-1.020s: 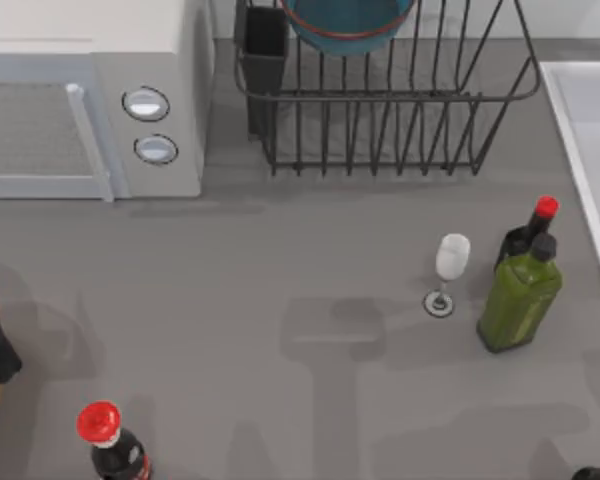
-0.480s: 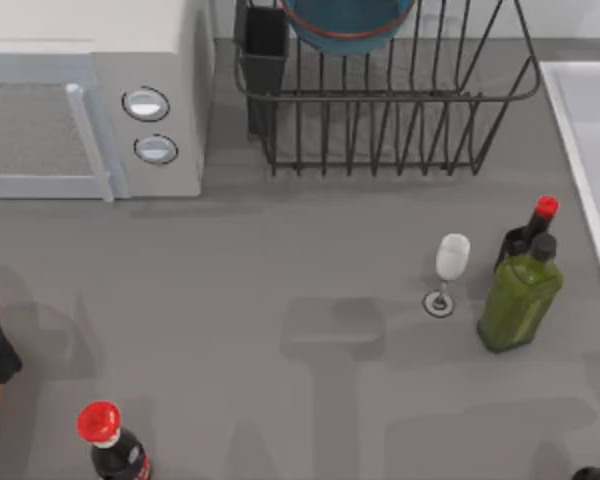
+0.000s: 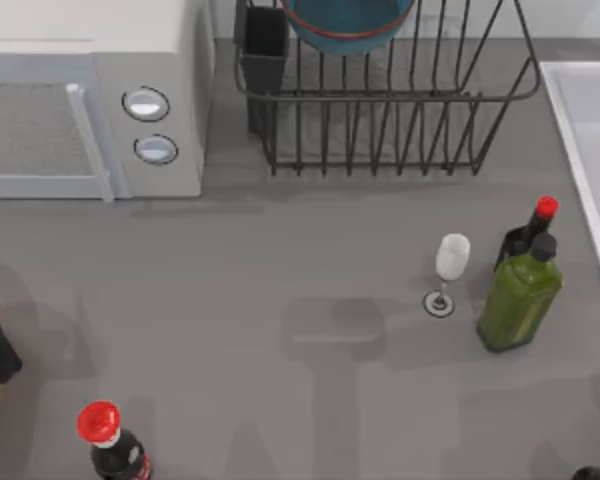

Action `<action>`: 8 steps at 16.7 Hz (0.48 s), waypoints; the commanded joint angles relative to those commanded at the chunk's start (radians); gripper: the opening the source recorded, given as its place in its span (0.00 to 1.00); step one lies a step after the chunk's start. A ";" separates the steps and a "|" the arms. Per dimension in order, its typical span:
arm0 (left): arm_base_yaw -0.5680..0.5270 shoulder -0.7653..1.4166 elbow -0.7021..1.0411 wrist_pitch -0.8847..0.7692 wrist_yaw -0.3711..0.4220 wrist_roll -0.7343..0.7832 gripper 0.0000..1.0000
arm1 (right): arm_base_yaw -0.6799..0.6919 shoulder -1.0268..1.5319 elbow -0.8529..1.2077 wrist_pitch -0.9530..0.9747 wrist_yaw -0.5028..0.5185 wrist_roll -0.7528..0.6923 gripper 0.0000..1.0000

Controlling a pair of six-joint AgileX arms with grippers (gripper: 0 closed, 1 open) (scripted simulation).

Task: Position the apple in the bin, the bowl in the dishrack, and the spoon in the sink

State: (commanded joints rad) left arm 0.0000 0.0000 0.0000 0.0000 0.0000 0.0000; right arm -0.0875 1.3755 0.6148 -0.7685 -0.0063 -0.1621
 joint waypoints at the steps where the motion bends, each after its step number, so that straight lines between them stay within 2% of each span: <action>1: 0.000 0.000 0.000 0.000 0.000 0.000 1.00 | 0.001 0.023 -0.025 0.054 0.000 0.001 1.00; 4: 0.000 0.000 0.000 0.000 0.000 0.000 1.00 | 0.002 0.082 -0.089 0.178 0.000 0.003 1.00; 8: 0.000 0.000 0.000 0.000 0.000 0.000 1.00 | 0.002 0.103 -0.109 0.211 0.000 0.004 1.00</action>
State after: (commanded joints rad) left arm 0.0000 0.0000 0.0000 0.0000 0.0000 0.0000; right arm -0.0851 1.4781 0.5056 -0.5571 -0.0064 -0.1582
